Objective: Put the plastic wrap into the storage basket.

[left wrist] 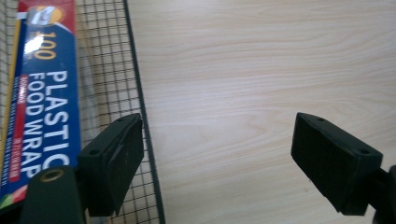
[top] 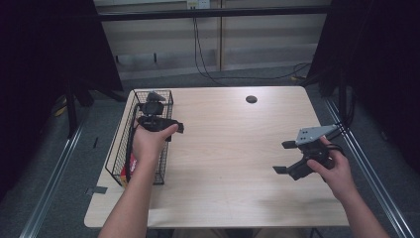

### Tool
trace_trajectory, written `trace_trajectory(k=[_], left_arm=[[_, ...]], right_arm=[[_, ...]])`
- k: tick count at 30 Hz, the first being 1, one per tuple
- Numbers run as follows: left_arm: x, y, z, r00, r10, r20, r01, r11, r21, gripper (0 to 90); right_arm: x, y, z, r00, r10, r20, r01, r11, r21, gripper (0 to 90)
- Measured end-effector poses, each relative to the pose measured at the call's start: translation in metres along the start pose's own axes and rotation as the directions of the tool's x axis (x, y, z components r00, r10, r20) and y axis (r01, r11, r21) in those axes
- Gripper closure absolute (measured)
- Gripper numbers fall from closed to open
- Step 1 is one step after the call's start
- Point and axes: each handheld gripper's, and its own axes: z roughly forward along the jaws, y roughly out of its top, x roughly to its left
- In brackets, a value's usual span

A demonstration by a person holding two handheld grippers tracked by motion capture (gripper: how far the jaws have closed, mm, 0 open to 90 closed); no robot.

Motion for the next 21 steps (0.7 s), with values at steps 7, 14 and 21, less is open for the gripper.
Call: trace_trajectory(k=[7, 14, 21], left_arm=[[-0.014, -0.001, 0.004, 0.9993, 0.023, 0.029, -0.023, 0.9997, -0.010, 16.7], [-0.028, -0.005, 0.010, 0.9963, 0.059, 0.062, -0.058, 0.9982, -0.011, 15.6], [-0.042, -0.010, 0.019, 0.9908, 0.094, 0.097, -0.094, 0.9956, -0.007, 14.8]], right_arm=[[0.000, 0.000, 0.000, 1.0000, -0.003, -0.004, 0.003, 1.000, 0.004, 6.7], [0.001, 0.000, 0.001, 1.0000, -0.005, -0.006, 0.005, 1.000, 0.007, 6.7], [0.001, 0.000, 0.003, 0.9999, -0.010, -0.005, 0.010, 1.000, 0.013, 6.8]])
